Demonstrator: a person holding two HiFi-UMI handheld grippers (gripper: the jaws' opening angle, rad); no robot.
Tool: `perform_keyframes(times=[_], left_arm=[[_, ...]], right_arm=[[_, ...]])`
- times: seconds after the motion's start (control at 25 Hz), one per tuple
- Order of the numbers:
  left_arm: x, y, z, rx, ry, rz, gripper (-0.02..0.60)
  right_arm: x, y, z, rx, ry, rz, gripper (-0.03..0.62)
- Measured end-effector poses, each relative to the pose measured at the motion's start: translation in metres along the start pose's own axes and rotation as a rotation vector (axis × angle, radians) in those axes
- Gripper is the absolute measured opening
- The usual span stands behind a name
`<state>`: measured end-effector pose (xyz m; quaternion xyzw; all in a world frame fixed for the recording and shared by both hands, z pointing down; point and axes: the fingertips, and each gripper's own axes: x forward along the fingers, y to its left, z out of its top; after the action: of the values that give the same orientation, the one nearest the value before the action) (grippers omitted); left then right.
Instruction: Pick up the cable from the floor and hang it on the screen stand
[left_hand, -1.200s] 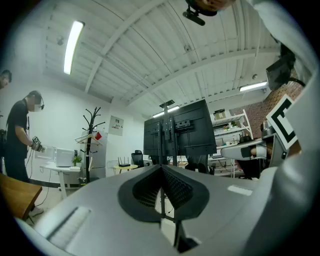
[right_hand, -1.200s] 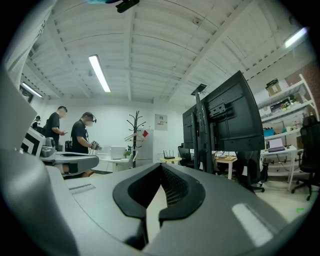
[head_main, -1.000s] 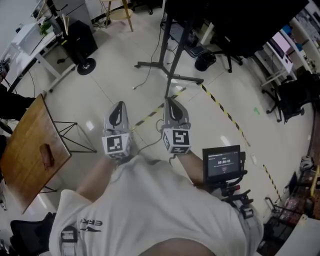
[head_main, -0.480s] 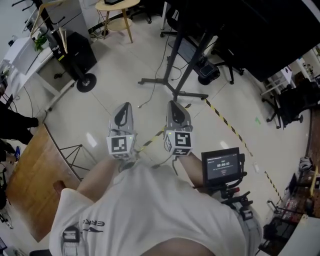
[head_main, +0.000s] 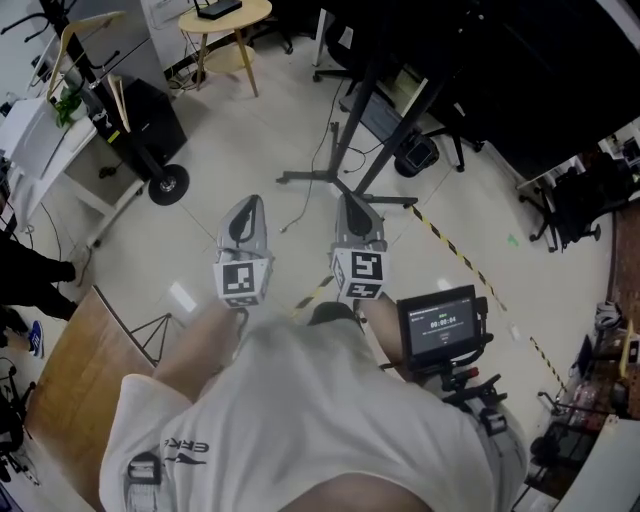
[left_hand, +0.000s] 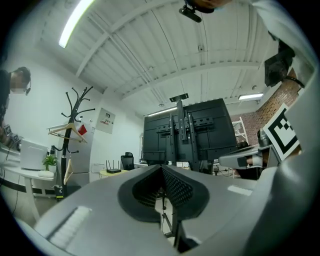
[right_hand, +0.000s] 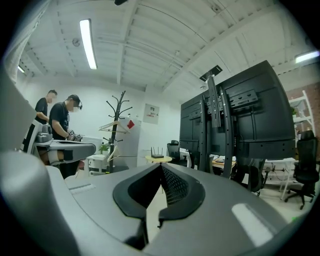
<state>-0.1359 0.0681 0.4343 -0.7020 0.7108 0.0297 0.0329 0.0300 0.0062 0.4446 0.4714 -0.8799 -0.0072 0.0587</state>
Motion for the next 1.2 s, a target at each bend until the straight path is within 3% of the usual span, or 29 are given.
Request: perform_keyframes(times=[0.4,0.76,1.2], left_arm=[[0.062,0.019,-0.023,-0.009,0.016,0.041,0.003],[0.183,0.005,-0.028,0.012,0.013,0.091,0.003],[0.243,0.010,-0.034,0.049,0.034,0.132,0.003]], right_arm=[[0.072,-0.022,-0.008,0.012,0.001,0.023,0.014],[0.171,-0.099,0.001,0.011,-0.020,0.081,0.014],[0.238,-0.127,0.005,0.013,-0.028,0.137,0.014]])
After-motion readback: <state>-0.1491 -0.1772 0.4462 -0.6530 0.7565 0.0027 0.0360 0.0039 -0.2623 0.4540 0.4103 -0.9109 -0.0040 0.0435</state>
